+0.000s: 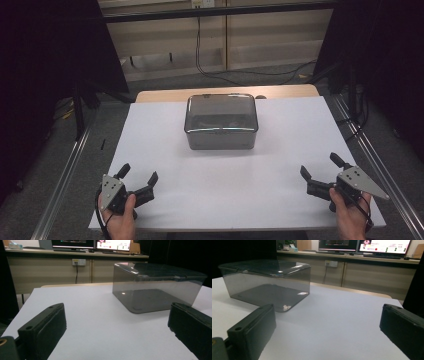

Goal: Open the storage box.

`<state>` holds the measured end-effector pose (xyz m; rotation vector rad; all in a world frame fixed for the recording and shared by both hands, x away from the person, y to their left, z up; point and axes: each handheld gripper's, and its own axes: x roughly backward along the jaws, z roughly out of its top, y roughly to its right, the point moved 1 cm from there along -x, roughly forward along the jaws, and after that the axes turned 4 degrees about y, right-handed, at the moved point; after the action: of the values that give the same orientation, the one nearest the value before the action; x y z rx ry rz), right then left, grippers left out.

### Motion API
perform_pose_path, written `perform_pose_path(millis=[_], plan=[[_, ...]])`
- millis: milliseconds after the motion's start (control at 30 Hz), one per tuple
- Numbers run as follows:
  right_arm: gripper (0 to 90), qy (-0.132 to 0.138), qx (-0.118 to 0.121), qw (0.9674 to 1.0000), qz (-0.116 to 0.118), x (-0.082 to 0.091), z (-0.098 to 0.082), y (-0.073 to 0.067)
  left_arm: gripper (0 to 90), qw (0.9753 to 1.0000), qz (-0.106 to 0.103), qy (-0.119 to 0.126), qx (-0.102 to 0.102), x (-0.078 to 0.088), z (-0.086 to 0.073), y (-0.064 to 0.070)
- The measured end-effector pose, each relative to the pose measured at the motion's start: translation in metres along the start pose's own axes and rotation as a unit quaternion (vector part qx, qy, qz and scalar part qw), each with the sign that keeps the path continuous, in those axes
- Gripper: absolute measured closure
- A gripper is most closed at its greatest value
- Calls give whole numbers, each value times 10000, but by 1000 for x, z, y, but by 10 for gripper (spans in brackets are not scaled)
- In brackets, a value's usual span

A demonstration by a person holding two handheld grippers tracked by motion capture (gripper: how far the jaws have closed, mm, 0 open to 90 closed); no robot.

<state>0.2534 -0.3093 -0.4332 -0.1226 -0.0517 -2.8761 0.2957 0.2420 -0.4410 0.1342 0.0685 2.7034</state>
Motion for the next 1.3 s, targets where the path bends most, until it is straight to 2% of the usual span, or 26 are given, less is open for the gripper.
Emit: perform_pose_path(millis=[167,333,500,767,833,1100,1167,1300], plan=[[0,16,18,10000,37,-1,0,0,20,10000,25,-21,52,-1,-1,0],[0,3,-35,9998,177,-2,-1,-2,22,9999,13,-67,88,-2,-1,2],[3,-154,-143,9993,315,-6,-2,-4,27,9999,68,-78,73,-2,-2,3],[6,-134,-102,9989,441,-8,2,-10,26,9998,-36,-96,185,-2,-2,2],[4,-145,-188,9985,492,-8,5,-12,21,9998,-57,-40,171,-2,-1,2],[0,-110,-36,9982,594,-22,11,-24,22,9998,-90,-99,128,-2,-1,2],[0,-99,45,9977,662,-26,13,-28,22,9998,-67,-104,138,-2,-1,2],[0,-50,61,9966,815,-31,18,-36,22,9999,-41,-56,125,-1,0,1]])
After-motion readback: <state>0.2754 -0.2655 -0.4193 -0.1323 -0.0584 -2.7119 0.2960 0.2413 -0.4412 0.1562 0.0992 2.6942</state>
